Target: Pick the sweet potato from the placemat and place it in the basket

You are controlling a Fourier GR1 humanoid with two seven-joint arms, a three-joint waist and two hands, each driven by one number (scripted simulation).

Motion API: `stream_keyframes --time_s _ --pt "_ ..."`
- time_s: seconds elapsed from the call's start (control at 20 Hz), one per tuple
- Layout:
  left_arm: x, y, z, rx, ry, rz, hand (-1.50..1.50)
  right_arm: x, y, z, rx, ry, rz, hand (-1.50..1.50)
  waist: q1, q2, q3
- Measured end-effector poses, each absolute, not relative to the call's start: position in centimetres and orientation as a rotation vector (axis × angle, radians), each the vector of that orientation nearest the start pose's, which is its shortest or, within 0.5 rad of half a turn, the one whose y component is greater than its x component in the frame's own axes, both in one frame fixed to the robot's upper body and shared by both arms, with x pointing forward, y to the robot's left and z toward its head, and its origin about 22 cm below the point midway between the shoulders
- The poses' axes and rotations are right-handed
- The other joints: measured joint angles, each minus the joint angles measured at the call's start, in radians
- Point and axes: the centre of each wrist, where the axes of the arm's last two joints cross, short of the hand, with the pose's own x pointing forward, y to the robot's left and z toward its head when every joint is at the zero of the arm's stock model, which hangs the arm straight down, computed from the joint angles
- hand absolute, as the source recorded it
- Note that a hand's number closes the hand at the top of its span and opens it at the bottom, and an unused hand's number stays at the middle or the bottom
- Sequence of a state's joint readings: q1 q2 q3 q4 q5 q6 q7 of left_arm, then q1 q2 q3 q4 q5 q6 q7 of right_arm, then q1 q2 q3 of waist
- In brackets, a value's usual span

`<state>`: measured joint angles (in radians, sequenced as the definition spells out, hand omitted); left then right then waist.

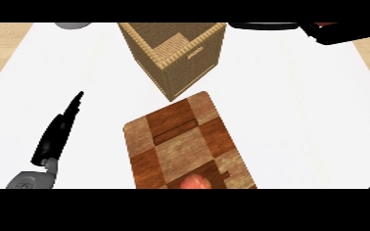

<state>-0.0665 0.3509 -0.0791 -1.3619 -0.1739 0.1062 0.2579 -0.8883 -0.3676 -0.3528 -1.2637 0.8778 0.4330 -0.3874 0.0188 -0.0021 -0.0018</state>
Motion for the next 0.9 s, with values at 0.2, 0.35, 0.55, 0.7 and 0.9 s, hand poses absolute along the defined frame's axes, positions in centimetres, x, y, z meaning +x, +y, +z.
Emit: stream_keyframes --time_s 0.2,0.35,0.55,0.7,0.9 --pt "24.8 30.6 -1.7 0.481 -1.161 -0.320 0.00 39.2 -27.5 28.7 -0.633 -2.005 1.095 1.50 -0.007 -0.001 0.002" --pt "24.7 30.6 -1.8 0.485 -1.167 -0.312 0.00 39.3 -25.9 30.8 -0.581 -1.993 1.102 1.50 -0.010 -0.001 0.003" --pt "25.0 30.8 -1.4 0.483 -1.162 -0.313 0.00 39.6 -23.3 32.2 -0.516 -1.976 1.120 1.50 -0.011 -0.001 0.002" --pt "25.0 30.8 -1.4 0.490 -1.154 -0.310 0.00 39.9 -20.3 32.4 -0.465 -1.958 1.126 1.50 -0.011 0.000 0.002" --pt "24.8 30.5 -1.4 0.494 -1.151 -0.319 0.00 40.3 -17.9 32.8 -0.415 -1.941 1.154 1.50 -0.009 0.001 0.002"
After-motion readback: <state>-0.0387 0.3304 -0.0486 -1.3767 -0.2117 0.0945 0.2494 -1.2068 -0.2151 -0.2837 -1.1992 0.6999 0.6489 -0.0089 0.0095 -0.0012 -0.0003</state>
